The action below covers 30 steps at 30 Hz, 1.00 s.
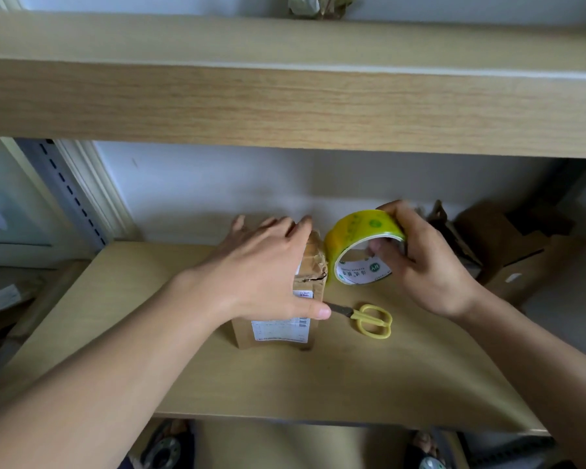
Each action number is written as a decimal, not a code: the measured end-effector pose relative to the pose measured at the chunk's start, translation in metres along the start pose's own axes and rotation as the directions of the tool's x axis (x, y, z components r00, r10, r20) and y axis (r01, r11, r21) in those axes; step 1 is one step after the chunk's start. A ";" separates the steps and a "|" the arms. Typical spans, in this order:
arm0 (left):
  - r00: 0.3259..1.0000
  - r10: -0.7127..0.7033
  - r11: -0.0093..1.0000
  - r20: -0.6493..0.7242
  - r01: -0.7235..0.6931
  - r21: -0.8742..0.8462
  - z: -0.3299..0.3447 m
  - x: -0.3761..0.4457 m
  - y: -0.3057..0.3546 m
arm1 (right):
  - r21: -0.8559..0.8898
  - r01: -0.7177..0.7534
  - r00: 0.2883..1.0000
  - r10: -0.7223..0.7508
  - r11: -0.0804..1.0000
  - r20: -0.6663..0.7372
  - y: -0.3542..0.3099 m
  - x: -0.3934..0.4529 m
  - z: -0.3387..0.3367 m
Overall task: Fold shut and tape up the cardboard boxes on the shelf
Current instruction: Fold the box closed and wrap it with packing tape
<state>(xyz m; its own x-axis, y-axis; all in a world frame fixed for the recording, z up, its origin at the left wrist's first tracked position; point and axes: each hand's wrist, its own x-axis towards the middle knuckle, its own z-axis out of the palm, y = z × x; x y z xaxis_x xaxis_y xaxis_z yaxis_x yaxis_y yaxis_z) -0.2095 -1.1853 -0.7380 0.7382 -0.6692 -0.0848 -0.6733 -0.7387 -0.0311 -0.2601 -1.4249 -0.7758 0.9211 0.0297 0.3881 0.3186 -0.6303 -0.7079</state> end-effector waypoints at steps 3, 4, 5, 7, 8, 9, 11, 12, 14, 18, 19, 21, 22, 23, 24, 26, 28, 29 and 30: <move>0.999 -0.012 0.999 -0.031 0.013 0.045 -0.001 0.008 0.007 | 0.062 0.005 1.000 -0.006 0.998 0.011 0.003 0.001 -0.001; 0.999 -0.016 0.998 -0.043 0.019 0.052 -0.001 0.009 0.007 | 0.080 0.000 1.000 -0.001 0.997 0.013 0.005 0.002 -0.001; 0.998 -0.020 0.998 -0.058 0.023 0.057 -0.001 0.009 0.008 | 0.099 -0.009 1.000 0.007 0.995 0.017 0.006 0.002 -0.001; 0.997 -0.026 0.998 -0.072 0.030 0.060 0.000 0.010 0.009 | 0.137 -0.028 0.999 0.025 0.990 0.025 0.009 0.003 0.000; 0.997 -0.031 0.998 -0.073 0.035 0.056 0.000 0.009 0.009 | 0.160 -0.038 0.999 0.034 0.986 0.027 0.010 0.003 0.001; 0.997 -0.034 0.998 -0.069 0.037 0.046 0.000 0.010 0.009 | 0.193 -0.051 0.999 0.046 0.980 0.028 0.010 0.002 0.002; 0.998 -0.045 0.999 -0.052 0.045 -0.005 0.000 0.010 0.007 | 0.284 -0.110 0.994 0.105 0.953 0.032 0.011 0.000 0.006; 0.998 -0.052 0.998 -0.046 0.050 -0.038 0.000 0.011 0.005 | 0.336 -0.149 0.989 0.144 0.930 0.041 0.011 -0.001 0.008; 0.997 -0.068 0.995 -0.045 0.064 -0.078 -0.001 0.012 0.004 | 0.452 -0.232 0.972 0.225 0.861 0.070 0.012 -0.002 0.012; 0.995 -0.072 0.997 -0.074 0.070 -0.028 0.001 0.012 0.007 | 0.663 -0.363 0.916 0.380 0.655 0.127 0.015 -0.006 0.024; 0.994 -0.071 0.997 -0.077 0.069 -0.024 0.002 0.011 0.008 | 0.684 -0.383 0.904 0.404 0.621 0.139 0.016 -0.007 0.028; 0.993 -0.069 0.997 -0.091 0.066 -0.034 0.003 0.011 0.007 | 0.690 -0.390 0.892 0.436 0.610 0.118 0.013 -0.007 0.032; 0.993 -0.070 0.997 -0.099 0.066 -0.046 0.003 0.010 0.006 | 0.685 -0.384 0.893 0.439 0.620 0.103 0.010 -0.006 0.032; 0.992 -0.072 0.996 -0.108 0.066 -0.061 0.003 0.009 0.005 | 0.681 -0.371 0.897 0.432 0.632 0.088 0.007 -0.005 0.030; 0.990 -0.076 0.994 -0.118 0.066 -0.082 0.003 0.008 0.004 | 0.681 -0.356 0.904 0.420 0.640 0.078 0.005 -0.003 0.028; 0.986 -0.091 0.988 -0.143 0.072 -0.138 0.003 0.004 0.001 | 0.686 -0.320 0.917 0.396 0.654 0.051 -0.002 -0.002 0.026; 0.977 -0.120 0.970 -0.176 0.077 -0.232 0.002 -0.001 -0.003 | 0.708 -0.285 0.924 0.383 0.647 0.021 -0.009 -0.001 0.029; 0.972 -0.143 0.950 -0.187 0.081 -0.303 0.002 -0.003 -0.005 | 0.729 -0.266 0.926 0.377 0.630 0.013 -0.013 -0.001 0.031; 0.967 -0.167 0.920 -0.193 0.082 -0.384 0.003 -0.005 -0.006 | 0.747 -0.248 0.929 0.370 0.617 0.003 -0.016 0.000 0.032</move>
<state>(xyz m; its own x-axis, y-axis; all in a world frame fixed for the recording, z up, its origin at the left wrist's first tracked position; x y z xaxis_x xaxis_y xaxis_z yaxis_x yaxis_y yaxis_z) -0.2092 -1.1771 -0.7401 0.8345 -0.5388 0.1155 -0.5422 -0.7652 0.3472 -0.2576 -1.3897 -0.7834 0.9743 -0.2034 0.0972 0.1354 0.1829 -0.9738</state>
